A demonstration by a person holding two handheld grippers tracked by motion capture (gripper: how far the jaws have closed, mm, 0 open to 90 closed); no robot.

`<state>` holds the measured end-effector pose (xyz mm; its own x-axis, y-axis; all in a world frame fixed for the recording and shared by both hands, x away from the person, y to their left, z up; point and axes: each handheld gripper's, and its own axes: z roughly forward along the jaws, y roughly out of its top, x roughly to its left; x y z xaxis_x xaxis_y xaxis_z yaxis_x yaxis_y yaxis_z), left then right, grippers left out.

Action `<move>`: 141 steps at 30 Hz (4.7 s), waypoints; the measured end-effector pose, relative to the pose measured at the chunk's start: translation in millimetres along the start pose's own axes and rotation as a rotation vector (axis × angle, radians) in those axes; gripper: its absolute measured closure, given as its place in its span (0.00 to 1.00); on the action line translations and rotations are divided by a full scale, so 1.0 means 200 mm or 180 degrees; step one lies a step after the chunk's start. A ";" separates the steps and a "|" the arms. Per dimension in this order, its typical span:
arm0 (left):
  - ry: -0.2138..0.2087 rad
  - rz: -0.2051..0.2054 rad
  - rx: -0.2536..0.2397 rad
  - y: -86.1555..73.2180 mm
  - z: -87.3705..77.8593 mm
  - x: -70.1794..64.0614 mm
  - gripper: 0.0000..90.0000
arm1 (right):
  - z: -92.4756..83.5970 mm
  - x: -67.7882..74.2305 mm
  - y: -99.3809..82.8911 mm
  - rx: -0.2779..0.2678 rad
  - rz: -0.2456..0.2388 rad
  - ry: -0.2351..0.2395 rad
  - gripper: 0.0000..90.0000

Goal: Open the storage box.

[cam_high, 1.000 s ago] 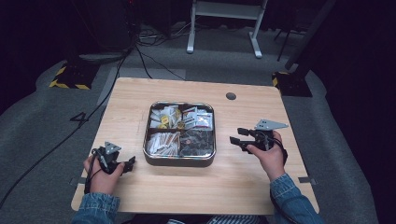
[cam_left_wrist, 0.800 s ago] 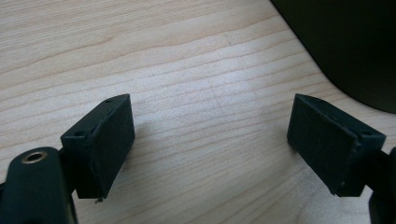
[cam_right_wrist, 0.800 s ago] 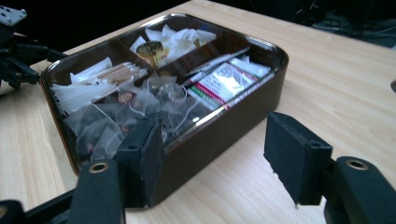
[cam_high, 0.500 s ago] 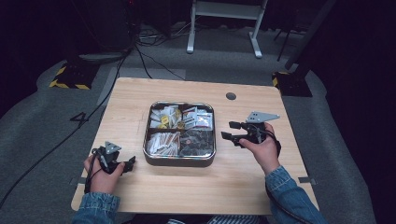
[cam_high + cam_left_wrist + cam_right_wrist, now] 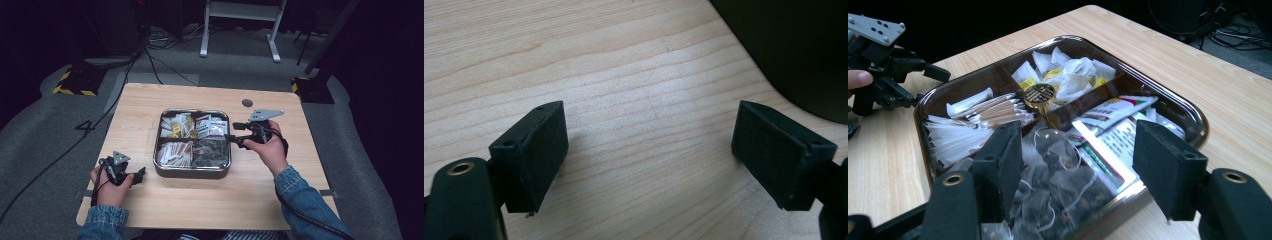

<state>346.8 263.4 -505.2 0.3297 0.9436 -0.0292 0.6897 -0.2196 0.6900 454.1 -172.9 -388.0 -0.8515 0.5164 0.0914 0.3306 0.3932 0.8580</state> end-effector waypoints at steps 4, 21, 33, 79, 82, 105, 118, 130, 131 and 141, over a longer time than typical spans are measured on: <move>-0.0001 0.0000 0.0000 0.00 0.00 0.00 0.17 | 0.06 0.02 0.05 0.0074 -0.0075 0.0020 0.42; 0.0005 0.0012 -0.0005 0.00 0.00 0.00 0.17 | 0.31 0.05 0.15 0.0268 -0.0189 0.0188 0.45; -0.0012 0.0018 -0.0004 0.01 0.01 0.00 0.17 | 0.50 0.07 0.15 0.0374 -0.0159 0.0245 0.44; -0.0016 0.0018 -0.0007 0.01 0.01 0.00 0.17 | 0.70 0.13 0.11 0.0663 -0.0216 0.0072 0.66; -0.0015 0.0017 -0.0008 0.01 0.01 0.00 0.17 | 0.70 0.14 0.11 0.0642 -0.0227 0.0059 0.66; -0.0019 0.0023 -0.0006 0.01 0.01 0.00 0.17 | 0.51 0.19 0.31 0.0304 -0.0404 0.0077 0.66; -0.0016 0.0025 -0.0016 0.01 0.01 0.00 0.17 | 0.40 0.17 0.34 0.0159 -0.0398 0.0060 0.66; -0.0031 0.0038 -0.0012 0.01 0.01 0.00 0.17 | 0.26 0.12 0.32 0.0130 -0.0394 -0.0034 0.66; -0.0031 0.0039 -0.0009 0.01 0.02 0.00 0.17 | 0.25 0.12 0.32 0.0133 -0.0388 -0.0044 0.66; -0.0036 0.0051 -0.0006 0.03 0.03 0.00 0.17 | 0.06 0.01 0.28 0.0140 -0.0314 -0.0213 0.66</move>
<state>355.1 260.3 -505.2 0.3480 0.9371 -0.0262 0.6831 -0.2343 0.6918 475.3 -140.0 -347.1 -0.8522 0.5226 -0.0276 0.2653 0.4769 0.8380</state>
